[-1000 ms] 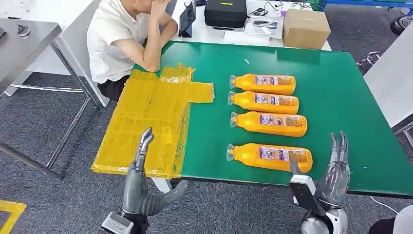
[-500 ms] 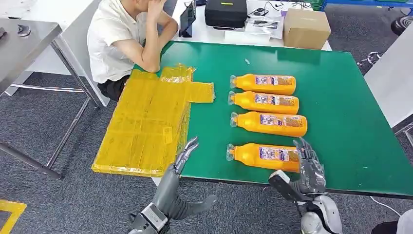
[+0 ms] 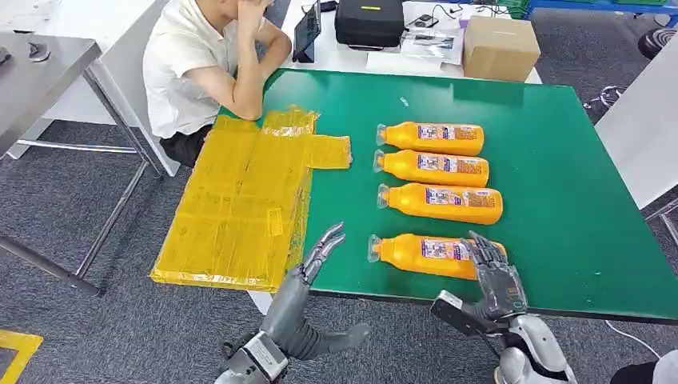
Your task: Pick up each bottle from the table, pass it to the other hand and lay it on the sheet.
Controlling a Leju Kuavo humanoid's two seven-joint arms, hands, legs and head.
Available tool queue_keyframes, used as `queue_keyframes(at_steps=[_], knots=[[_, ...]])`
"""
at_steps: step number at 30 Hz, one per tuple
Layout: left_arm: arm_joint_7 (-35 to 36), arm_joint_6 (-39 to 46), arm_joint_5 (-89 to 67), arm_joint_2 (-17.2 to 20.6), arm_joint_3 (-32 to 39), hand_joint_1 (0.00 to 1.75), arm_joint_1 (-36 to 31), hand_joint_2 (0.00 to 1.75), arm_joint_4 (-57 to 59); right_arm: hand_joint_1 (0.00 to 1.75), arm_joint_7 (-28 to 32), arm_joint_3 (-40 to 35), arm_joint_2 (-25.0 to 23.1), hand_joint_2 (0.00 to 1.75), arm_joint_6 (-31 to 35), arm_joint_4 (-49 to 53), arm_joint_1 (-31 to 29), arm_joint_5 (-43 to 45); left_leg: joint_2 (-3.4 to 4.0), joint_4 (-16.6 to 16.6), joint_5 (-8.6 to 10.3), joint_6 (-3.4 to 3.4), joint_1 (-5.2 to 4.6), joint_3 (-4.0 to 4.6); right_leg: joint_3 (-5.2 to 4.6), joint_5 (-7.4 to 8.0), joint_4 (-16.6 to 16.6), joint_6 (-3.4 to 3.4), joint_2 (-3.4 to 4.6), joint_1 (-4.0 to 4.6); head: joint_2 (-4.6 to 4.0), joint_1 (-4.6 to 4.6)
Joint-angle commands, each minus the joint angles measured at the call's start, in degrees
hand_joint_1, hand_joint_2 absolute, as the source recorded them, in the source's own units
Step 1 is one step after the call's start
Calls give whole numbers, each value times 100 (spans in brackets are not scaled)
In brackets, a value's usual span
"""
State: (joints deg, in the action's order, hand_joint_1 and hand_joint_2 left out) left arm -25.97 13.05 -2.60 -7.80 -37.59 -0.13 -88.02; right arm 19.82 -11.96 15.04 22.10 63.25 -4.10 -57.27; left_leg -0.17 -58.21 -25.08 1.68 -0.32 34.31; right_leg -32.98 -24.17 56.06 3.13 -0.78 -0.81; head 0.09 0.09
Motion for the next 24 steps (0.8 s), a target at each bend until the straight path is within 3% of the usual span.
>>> queue_keyframes(at_steps=[1,24], knots=[[27,5,27,122,-55,0,-85,175,95,0,-559,-580,230,175,326,-483,-241,-825,2,7,-1,-9,5,-15,15,1,-8,-10,6,5,0,2],[17,37,20,157,-37,0,-18,175,-35,0,-765,-581,108,175,362,-807,-541,-891,7,6,-1,-10,3,-17,20,2,-7,-11,15,3,0,0]])
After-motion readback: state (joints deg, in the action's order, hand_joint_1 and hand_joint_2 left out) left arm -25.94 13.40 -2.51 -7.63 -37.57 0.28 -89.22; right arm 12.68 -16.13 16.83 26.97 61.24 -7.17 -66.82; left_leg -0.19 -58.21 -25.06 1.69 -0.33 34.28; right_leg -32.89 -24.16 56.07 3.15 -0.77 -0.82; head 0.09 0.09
